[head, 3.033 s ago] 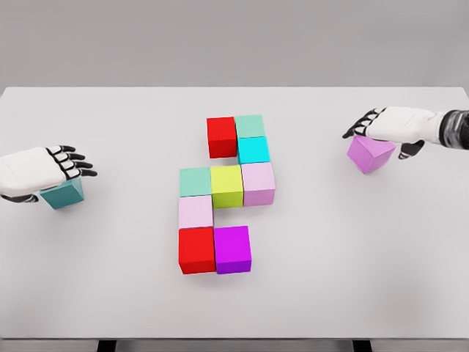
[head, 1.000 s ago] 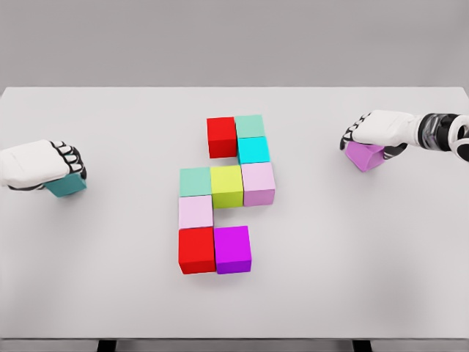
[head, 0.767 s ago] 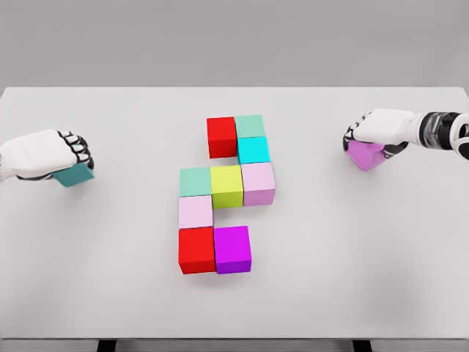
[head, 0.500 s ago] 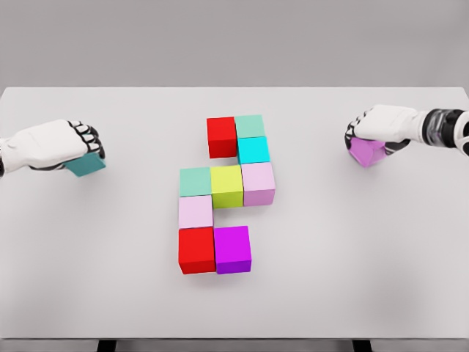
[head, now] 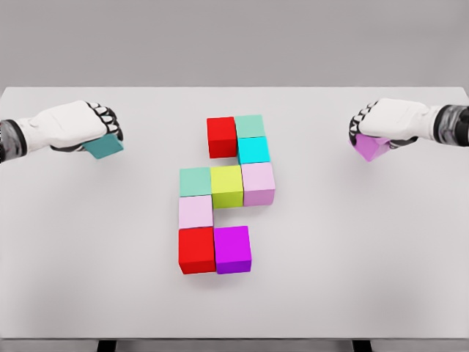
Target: Assemble the squares on the desktop into the number 2
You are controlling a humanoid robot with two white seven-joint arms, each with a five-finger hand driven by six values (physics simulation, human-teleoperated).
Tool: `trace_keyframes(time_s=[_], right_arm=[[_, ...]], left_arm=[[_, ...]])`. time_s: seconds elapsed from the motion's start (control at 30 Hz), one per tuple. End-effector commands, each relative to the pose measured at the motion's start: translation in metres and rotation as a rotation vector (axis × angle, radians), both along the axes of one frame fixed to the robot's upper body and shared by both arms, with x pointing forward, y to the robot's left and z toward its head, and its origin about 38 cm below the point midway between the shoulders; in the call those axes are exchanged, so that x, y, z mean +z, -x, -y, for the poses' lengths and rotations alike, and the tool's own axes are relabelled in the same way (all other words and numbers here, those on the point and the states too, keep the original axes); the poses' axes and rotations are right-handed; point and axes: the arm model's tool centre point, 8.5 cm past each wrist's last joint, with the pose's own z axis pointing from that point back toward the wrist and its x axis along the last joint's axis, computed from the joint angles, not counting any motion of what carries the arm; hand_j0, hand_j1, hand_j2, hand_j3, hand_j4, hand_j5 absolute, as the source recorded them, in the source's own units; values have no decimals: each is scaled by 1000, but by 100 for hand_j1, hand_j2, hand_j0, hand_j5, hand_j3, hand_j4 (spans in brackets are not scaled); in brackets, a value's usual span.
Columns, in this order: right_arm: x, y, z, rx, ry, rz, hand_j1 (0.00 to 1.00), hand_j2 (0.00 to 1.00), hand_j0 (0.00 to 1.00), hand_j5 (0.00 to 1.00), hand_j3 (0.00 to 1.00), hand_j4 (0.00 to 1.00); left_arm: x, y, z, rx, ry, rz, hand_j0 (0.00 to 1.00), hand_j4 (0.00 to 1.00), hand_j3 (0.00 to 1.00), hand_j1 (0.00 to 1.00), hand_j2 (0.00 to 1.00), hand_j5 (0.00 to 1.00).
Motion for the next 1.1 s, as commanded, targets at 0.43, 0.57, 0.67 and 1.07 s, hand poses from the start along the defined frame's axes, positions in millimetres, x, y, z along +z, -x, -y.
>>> trace_keyframes(time_s=[0.43,0.57,0.67,1.07], right_arm=[[22,47,-12,117,-7,61,57,57,57,57,57,57],[21,54,-14,133,5,59,57,57,57,57,57,57],[22,63,-18,162,10,57,57,57,57,57,57,57],[16,86,-22,210,7,20,57,57,57,57,57,57]], left_arm=[[-4,-26,34,-39,-9,-19,64,64,64,64,64,64],[0,-33,47,-57,-6,-13,64,64,64,64,64,64],[0,-40,57,-62,10,-13,64,64,64,64,64,64],[4,-53,89,-107,5,-11,64,64,64,64,64,64]])
